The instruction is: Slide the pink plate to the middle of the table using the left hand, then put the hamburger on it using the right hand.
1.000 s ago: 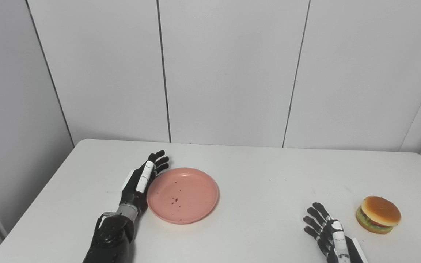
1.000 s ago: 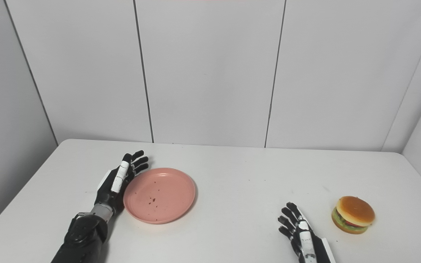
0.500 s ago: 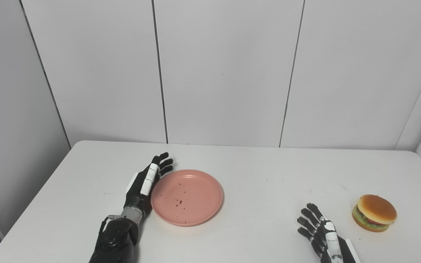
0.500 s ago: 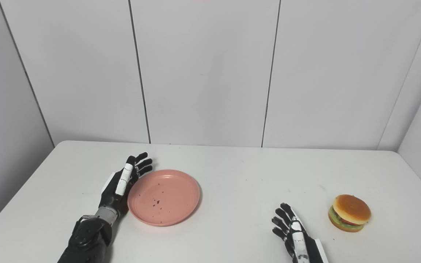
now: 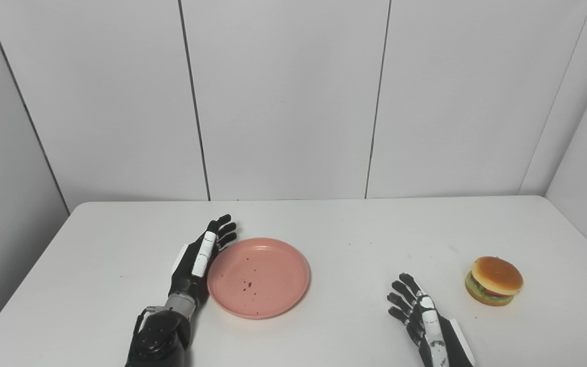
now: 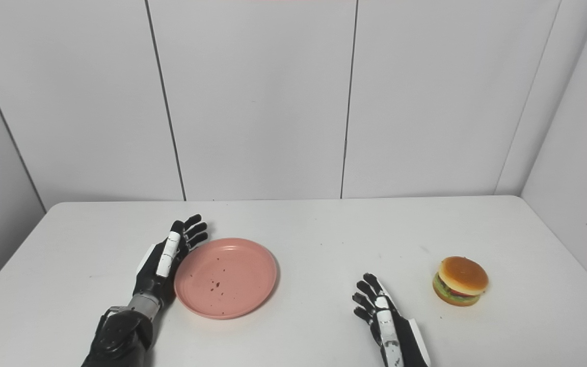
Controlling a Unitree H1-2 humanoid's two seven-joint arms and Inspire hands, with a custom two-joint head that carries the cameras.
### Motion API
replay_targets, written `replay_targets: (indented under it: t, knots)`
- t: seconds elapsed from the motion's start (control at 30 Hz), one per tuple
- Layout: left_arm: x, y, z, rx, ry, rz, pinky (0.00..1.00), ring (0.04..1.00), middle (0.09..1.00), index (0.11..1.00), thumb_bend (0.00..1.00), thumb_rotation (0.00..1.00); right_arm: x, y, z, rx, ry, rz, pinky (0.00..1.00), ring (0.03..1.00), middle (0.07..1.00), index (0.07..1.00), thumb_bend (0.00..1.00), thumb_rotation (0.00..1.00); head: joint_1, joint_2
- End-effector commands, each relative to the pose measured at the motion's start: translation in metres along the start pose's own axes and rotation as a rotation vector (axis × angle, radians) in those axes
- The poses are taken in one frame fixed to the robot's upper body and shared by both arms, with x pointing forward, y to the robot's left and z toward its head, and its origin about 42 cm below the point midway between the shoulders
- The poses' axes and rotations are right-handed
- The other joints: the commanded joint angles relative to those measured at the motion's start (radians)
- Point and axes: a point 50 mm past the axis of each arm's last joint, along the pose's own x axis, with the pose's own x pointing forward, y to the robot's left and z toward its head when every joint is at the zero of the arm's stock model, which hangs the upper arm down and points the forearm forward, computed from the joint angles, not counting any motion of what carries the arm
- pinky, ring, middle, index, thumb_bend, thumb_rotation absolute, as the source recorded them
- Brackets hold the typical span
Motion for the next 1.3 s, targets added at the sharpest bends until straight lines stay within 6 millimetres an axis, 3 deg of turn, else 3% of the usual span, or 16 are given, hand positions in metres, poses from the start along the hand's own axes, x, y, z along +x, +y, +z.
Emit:
replay_targets:
  t: [0.0, 0.1, 0.73, 0.97, 1.13, 1.27]
  knots:
    - [0.009, -0.013, 0.013, 0.007, -0.029, -0.017, 0.86, 0.890, 0.878, 0.830, 0.92, 0.89, 0.002, 0.013, 0.001, 0.024, 0.024, 0.030, 0.88, 0.874, 0.903, 0.914, 0.86, 1.00, -0.013, 0.003]
    - [0.007, -0.017, 0.010, 0.001, -0.023, -0.018, 0.91, 0.904, 0.880, 0.826, 0.91, 0.90, 0.003, 0.016, 0.001, 0.027, 0.024, 0.029, 0.88, 0.876, 0.904, 0.915, 0.86, 1.00, -0.033, 0.003]
    - [0.002, -0.034, 0.005, -0.052, -0.010, -0.068, 0.94, 0.917, 0.895, 0.829, 0.90, 0.90, 0.002, 0.034, 0.000, 0.013, -0.009, -0.008, 0.89, 0.875, 0.893, 0.893, 0.83, 1.00, -0.155, -0.005]
    - [0.005, -0.031, 0.001, -0.044, 0.003, -0.078, 0.93, 0.919, 0.897, 0.842, 0.91, 0.91, 0.009, 0.023, 0.022, -0.111, -0.173, -0.049, 0.80, 0.814, 0.816, 0.814, 0.86, 1.00, -0.172, -0.024]
    - [0.007, -0.027, -0.001, -0.048, 0.005, -0.076, 0.93, 0.916, 0.894, 0.832, 0.90, 0.90, 0.023, -0.006, 0.052, -0.362, -0.344, -0.062, 0.71, 0.752, 0.761, 0.766, 0.83, 1.00, -0.175, -0.036]
    - [0.008, -0.025, -0.001, -0.044, 0.006, -0.077, 0.92, 0.909, 0.888, 0.832, 0.90, 0.90, 0.031, -0.024, 0.080, -0.531, -0.433, -0.109, 0.69, 0.769, 0.770, 0.771, 0.81, 1.00, -0.175, -0.042]
